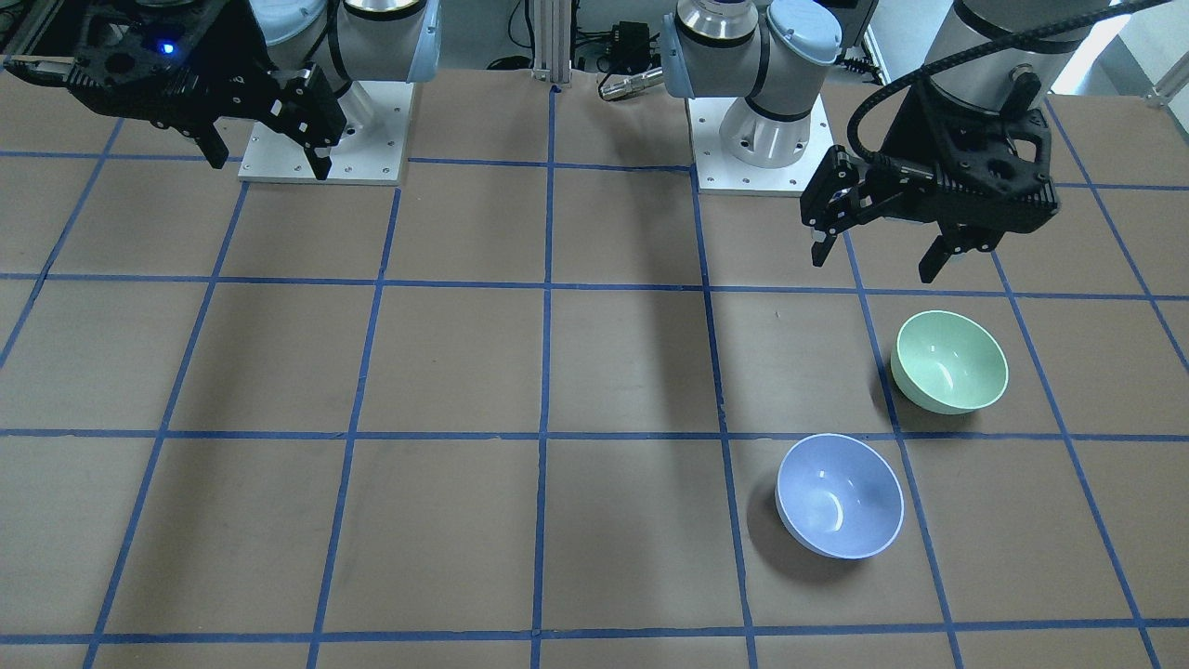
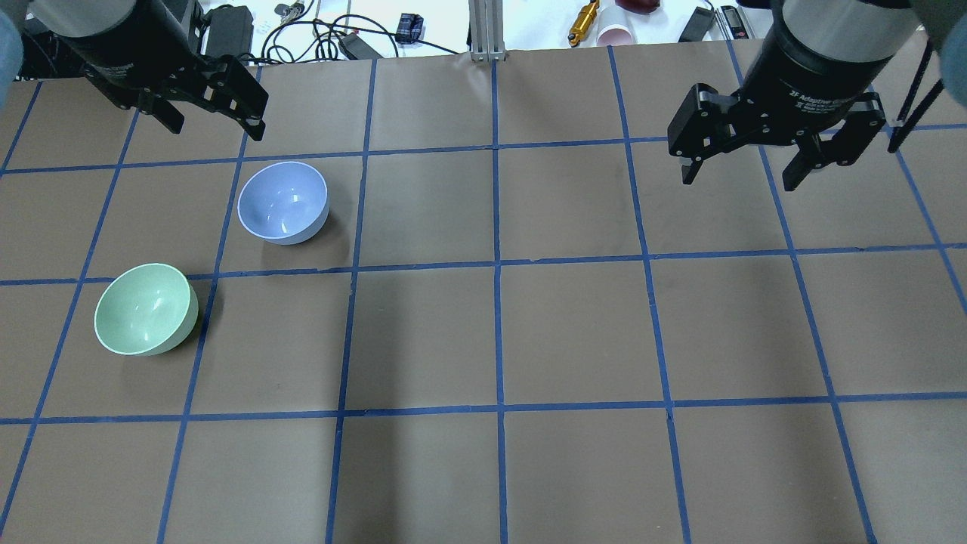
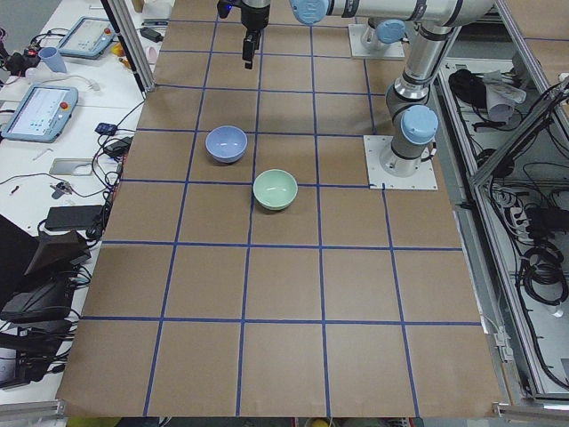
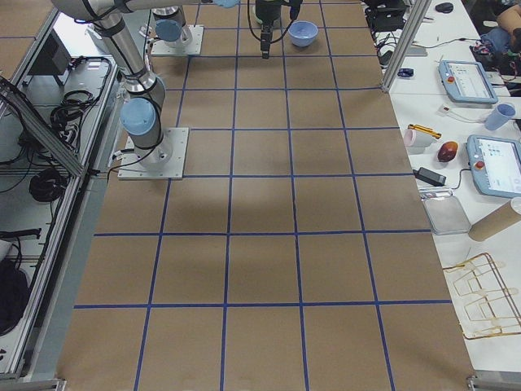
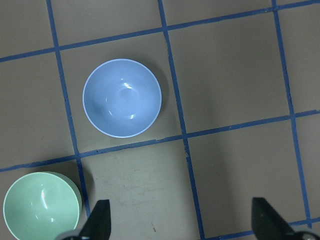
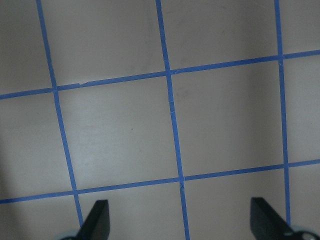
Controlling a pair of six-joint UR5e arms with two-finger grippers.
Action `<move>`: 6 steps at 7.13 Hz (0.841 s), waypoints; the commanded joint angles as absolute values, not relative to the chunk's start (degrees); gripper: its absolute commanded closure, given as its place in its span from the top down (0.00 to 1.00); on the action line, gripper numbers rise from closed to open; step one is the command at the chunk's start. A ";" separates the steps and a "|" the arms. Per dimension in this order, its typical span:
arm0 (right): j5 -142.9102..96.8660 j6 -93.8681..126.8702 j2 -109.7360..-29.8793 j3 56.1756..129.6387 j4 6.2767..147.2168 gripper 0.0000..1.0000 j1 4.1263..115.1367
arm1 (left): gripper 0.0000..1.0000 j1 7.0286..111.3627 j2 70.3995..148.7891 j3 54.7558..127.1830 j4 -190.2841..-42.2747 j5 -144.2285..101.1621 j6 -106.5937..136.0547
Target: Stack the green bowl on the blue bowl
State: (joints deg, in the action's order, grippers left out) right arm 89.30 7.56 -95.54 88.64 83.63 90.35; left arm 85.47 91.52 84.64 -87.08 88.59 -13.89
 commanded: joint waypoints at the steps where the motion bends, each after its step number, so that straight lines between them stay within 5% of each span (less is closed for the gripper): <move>1: 89.30 7.56 -95.54 88.59 83.67 1.00 90.35 | 1.00 85.43 91.32 84.38 -88.23 88.94 -13.63; 6: 89.30 7.56 -95.54 88.68 83.67 1.00 90.35 | 1.00 85.34 91.49 84.38 -89.73 88.77 -10.20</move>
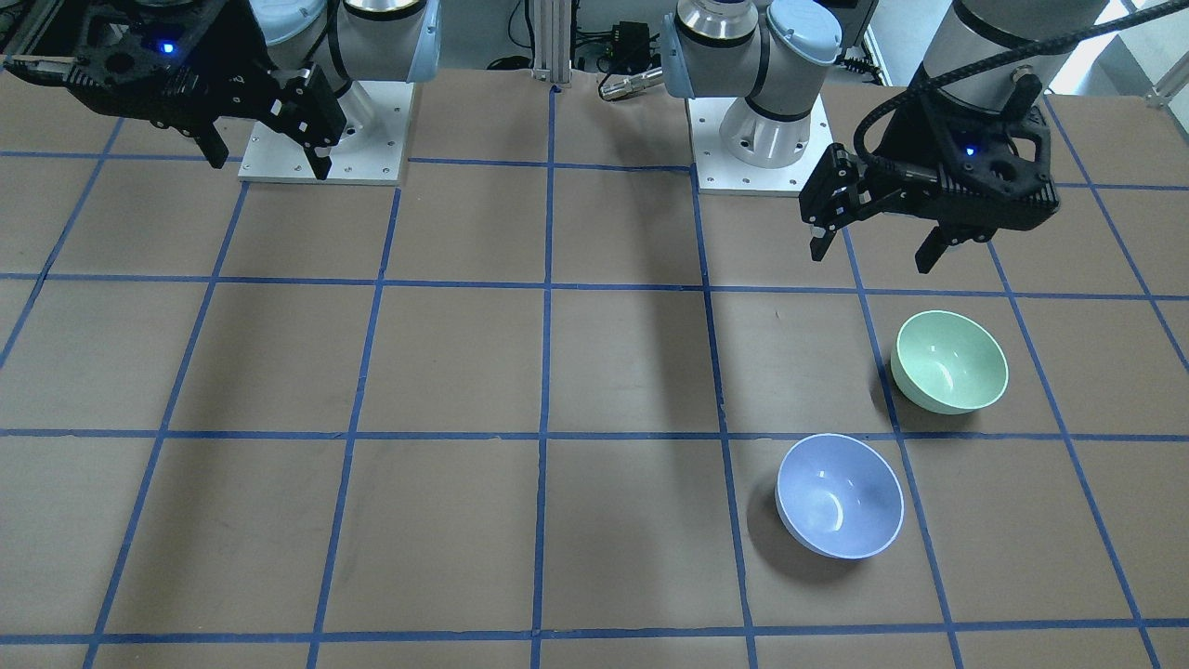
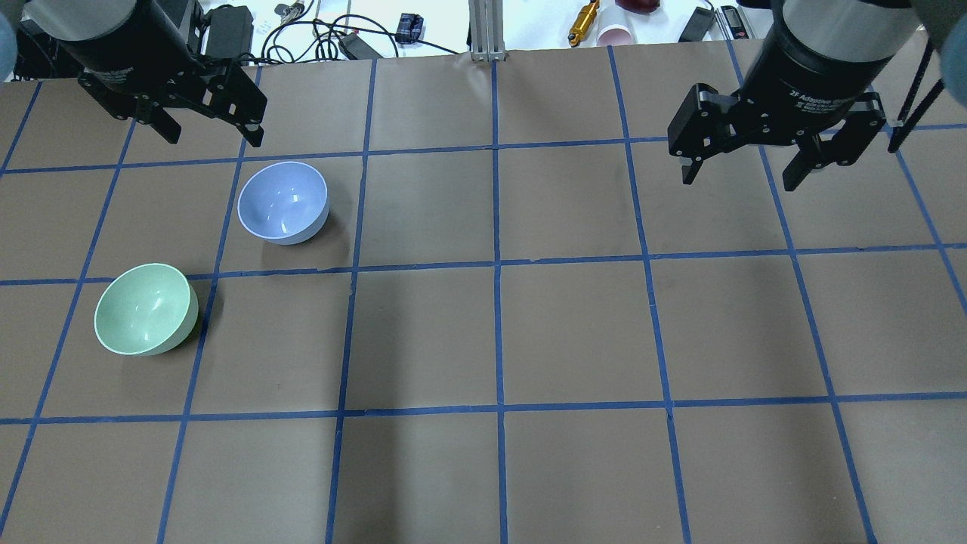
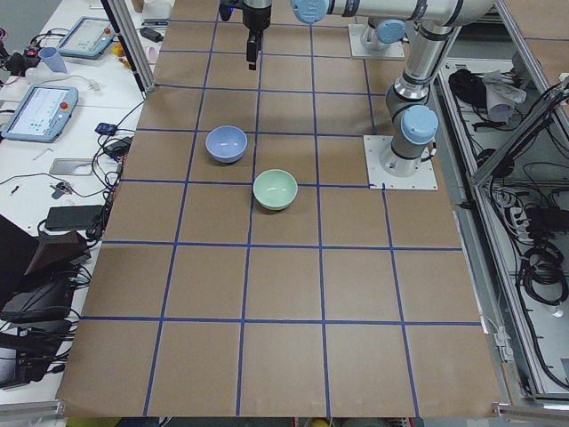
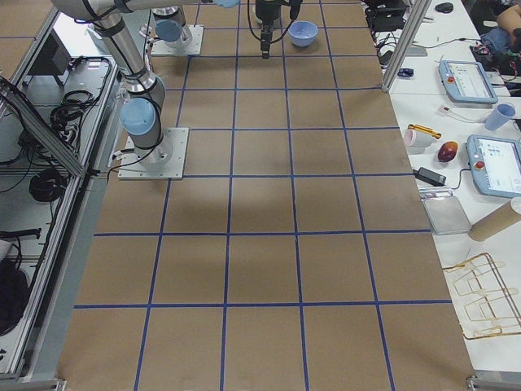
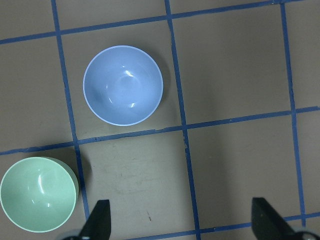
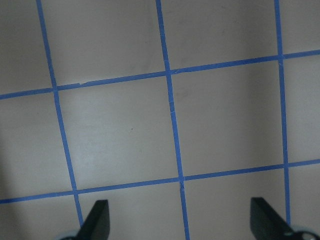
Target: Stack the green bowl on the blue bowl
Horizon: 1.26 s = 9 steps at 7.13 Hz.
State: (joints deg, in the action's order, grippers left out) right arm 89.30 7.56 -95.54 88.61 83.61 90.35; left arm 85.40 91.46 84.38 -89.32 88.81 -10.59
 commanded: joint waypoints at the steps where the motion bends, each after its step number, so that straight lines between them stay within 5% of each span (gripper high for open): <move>1: 89.30 7.56 -95.54 88.59 83.67 1.00 90.35 | 1.00 85.43 91.32 84.38 -89.82 88.77 -10.20; 9: 89.30 7.56 -95.54 88.59 83.67 1.00 90.35 | 1.00 85.34 91.49 83.50 -90.88 88.94 -10.19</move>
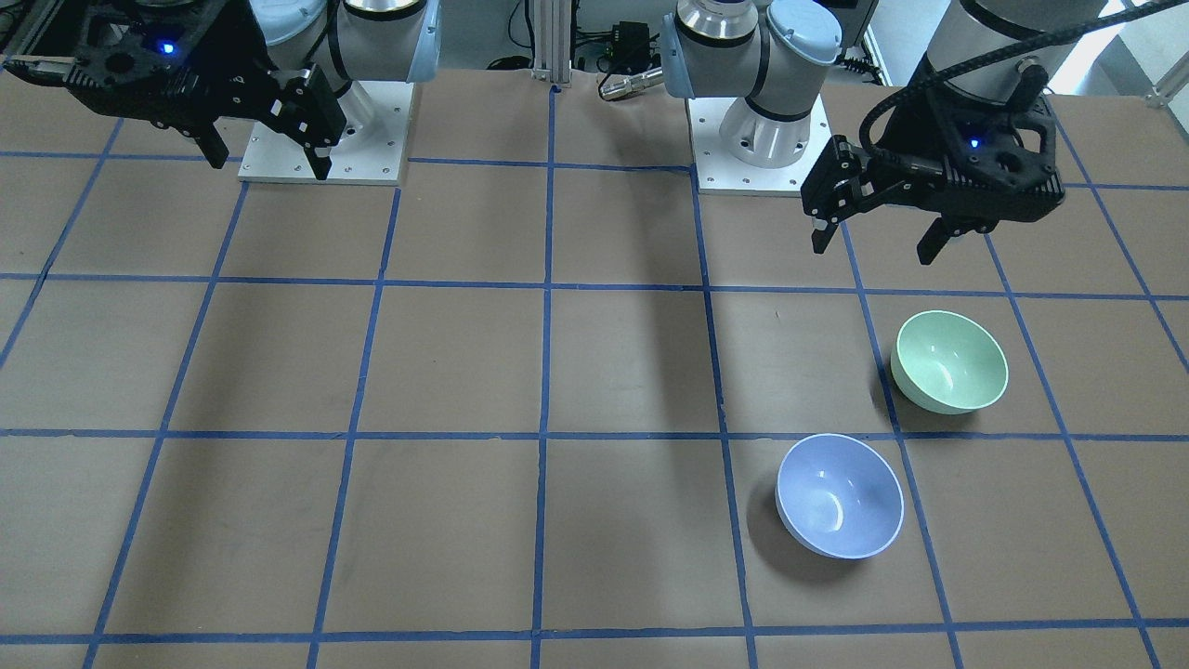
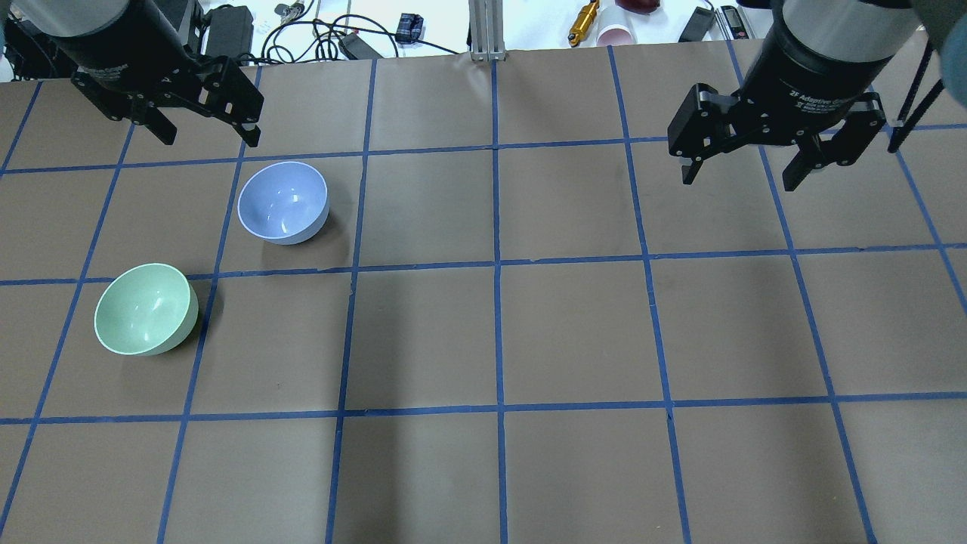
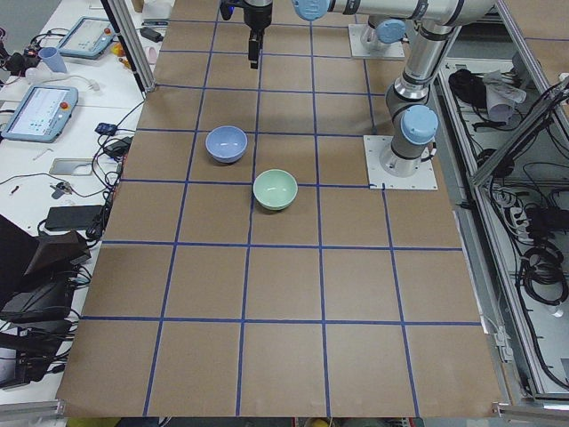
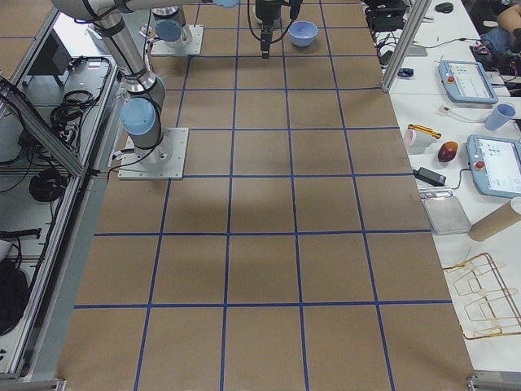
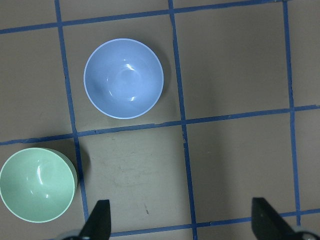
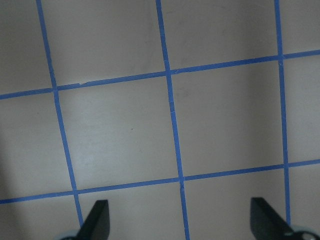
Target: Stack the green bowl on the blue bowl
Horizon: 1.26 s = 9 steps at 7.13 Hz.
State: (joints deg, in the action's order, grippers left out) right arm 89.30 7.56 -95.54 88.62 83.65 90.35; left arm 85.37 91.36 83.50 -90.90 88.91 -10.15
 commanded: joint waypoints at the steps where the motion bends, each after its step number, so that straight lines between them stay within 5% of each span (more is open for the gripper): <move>1: 89.30 7.56 -95.54 88.59 83.67 1.00 90.35 | 1.00 85.34 91.49 83.41 -90.88 88.95 -10.11; 5: 89.30 7.56 -95.54 88.59 83.67 1.00 90.35 | 1.00 83.69 91.58 83.84 -91.05 88.86 -10.98; 9: 89.30 7.56 -95.54 88.59 83.58 1.00 90.35 | 1.00 71.30 93.25 86.64 -91.85 88.07 -19.24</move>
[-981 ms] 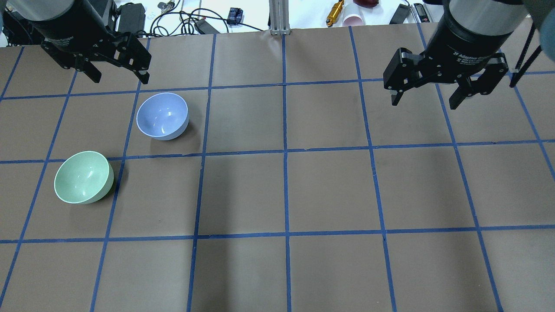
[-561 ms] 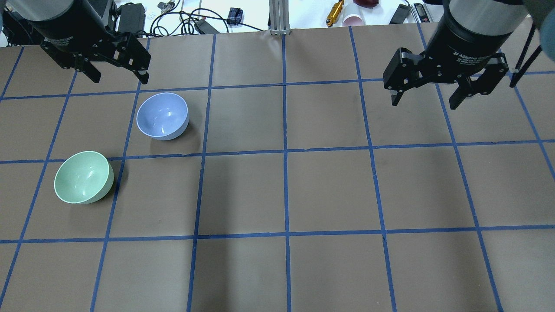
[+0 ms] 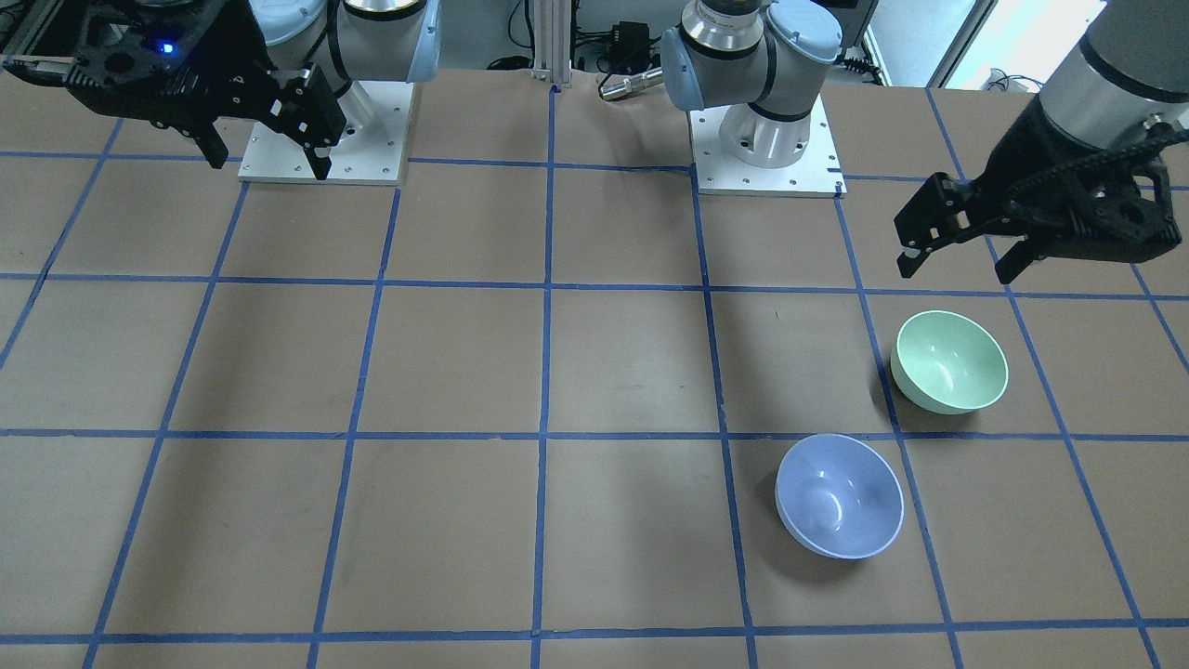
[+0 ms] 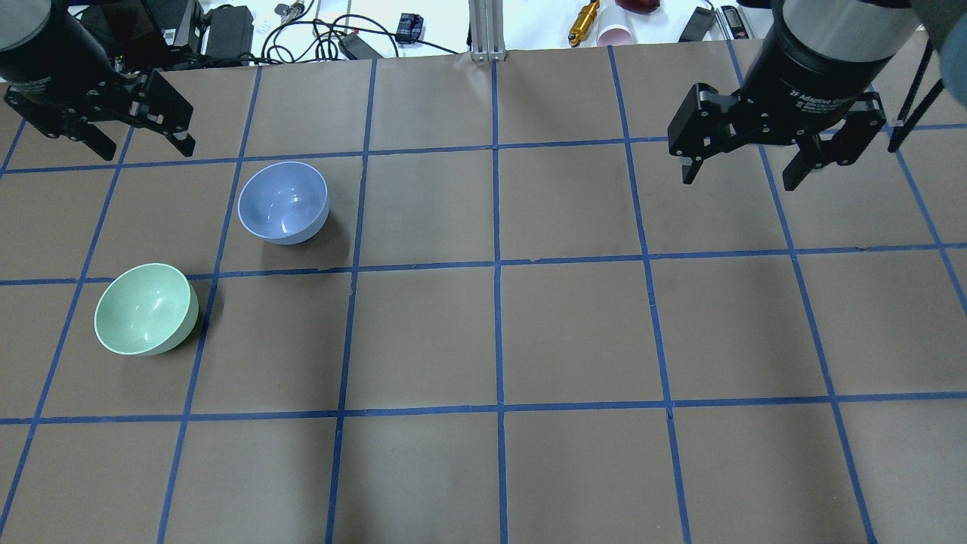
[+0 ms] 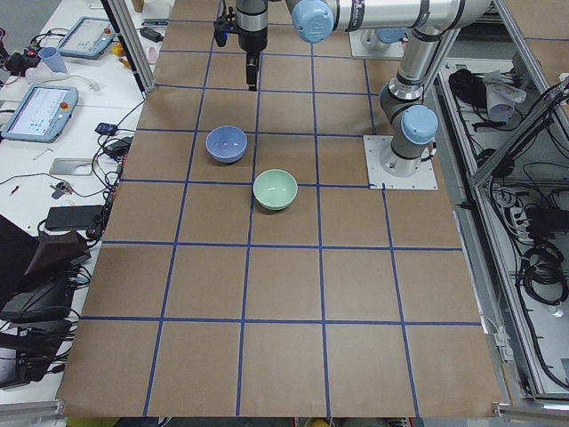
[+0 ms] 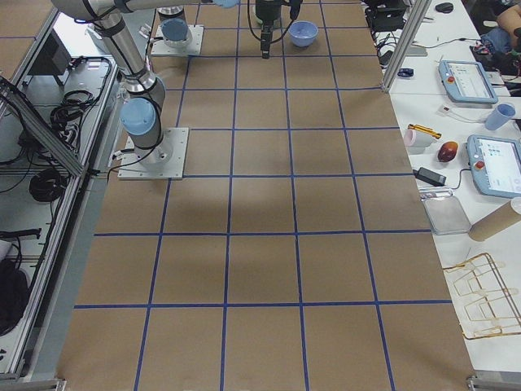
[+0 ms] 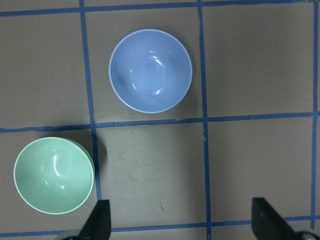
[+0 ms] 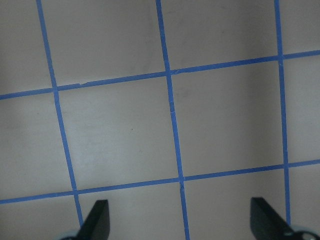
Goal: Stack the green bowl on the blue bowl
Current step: 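Move the left gripper down toward the pale green bowl's rim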
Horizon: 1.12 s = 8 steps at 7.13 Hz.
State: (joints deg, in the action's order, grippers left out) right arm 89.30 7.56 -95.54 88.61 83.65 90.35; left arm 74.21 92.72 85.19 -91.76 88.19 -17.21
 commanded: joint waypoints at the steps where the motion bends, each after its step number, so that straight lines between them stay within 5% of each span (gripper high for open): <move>1: 89.30 7.56 -95.54 88.59 83.67 1.00 90.35 | 1.00 69.54 93.08 89.97 -90.89 88.59 -19.77; 8: 89.30 7.56 -95.54 88.68 83.67 1.00 90.35 | 1.00 51.08 100.45 101.14 -77.11 88.68 -29.60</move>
